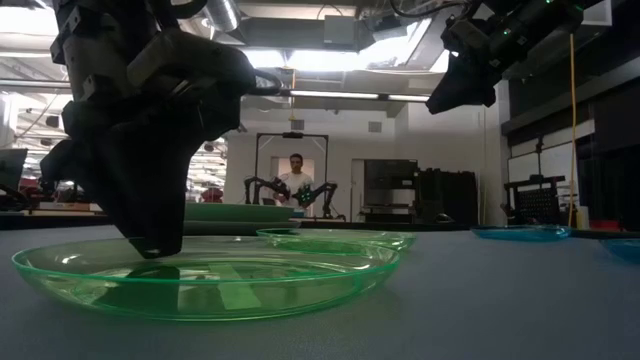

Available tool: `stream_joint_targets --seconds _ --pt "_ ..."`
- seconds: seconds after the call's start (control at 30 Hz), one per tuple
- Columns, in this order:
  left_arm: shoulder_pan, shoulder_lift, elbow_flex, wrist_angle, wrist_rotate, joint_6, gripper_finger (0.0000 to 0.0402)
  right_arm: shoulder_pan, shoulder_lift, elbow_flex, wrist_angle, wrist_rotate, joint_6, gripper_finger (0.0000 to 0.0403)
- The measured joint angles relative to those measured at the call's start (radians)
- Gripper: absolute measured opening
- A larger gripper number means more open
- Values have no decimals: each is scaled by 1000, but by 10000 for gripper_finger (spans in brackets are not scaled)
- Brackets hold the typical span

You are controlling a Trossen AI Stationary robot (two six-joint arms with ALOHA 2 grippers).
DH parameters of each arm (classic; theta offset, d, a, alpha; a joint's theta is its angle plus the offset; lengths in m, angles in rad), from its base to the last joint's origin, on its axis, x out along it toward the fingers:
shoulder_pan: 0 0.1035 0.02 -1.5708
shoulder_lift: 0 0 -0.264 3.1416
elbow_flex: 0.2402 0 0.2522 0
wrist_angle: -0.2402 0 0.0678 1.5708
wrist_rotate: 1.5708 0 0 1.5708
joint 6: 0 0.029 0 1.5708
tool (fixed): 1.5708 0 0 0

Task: Stack plastic plates
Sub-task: Stack the bottom light green plate on top of the white plate

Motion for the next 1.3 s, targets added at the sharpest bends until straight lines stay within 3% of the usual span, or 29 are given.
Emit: stream_joint_targets --seconds 0.37,0.63,1.3 --pt "0 -1 0 0 -1 0 4 0 0 0 1 0 0 92" --pt "0 -8 0 -1 0 7 2 0 0 0 0 0 0 92" --pt "72 -215 0 -14 4 222 0 0 0 0 0 0 0 92"
